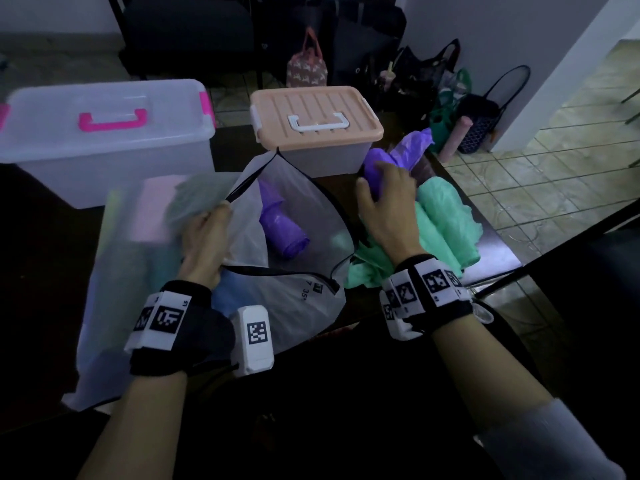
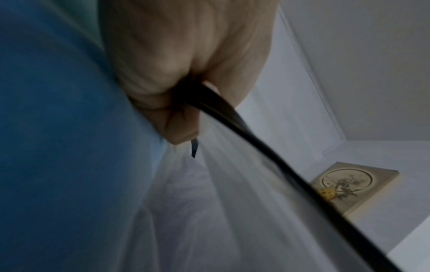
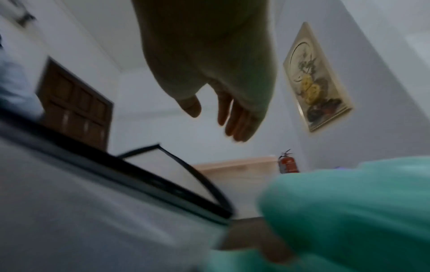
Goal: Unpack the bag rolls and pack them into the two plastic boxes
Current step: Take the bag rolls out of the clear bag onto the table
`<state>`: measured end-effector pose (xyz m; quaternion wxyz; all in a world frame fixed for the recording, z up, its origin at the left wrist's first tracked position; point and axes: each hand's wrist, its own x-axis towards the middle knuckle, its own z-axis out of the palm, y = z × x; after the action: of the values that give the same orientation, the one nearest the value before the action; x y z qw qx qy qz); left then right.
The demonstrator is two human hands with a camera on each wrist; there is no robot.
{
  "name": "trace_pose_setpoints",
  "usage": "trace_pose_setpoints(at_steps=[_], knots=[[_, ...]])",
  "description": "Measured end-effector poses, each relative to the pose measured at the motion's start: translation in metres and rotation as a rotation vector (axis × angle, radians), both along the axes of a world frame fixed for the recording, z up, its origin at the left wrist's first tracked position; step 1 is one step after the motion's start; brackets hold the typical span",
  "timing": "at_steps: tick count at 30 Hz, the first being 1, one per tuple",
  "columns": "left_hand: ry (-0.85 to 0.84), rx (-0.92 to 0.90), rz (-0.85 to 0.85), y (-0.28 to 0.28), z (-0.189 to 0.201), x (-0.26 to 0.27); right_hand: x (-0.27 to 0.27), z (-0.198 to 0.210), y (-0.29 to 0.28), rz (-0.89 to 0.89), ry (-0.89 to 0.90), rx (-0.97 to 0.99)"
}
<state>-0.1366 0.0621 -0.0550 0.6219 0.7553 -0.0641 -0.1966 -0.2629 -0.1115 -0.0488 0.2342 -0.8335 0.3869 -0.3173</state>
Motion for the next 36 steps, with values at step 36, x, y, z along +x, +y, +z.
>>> trace_pose_setpoints(at_steps=[36], knots=[[-0.008,-0.095,0.103,0.004,-0.013,0.006,-0.02,0.068,-0.034,0.026,0.275,0.543]])
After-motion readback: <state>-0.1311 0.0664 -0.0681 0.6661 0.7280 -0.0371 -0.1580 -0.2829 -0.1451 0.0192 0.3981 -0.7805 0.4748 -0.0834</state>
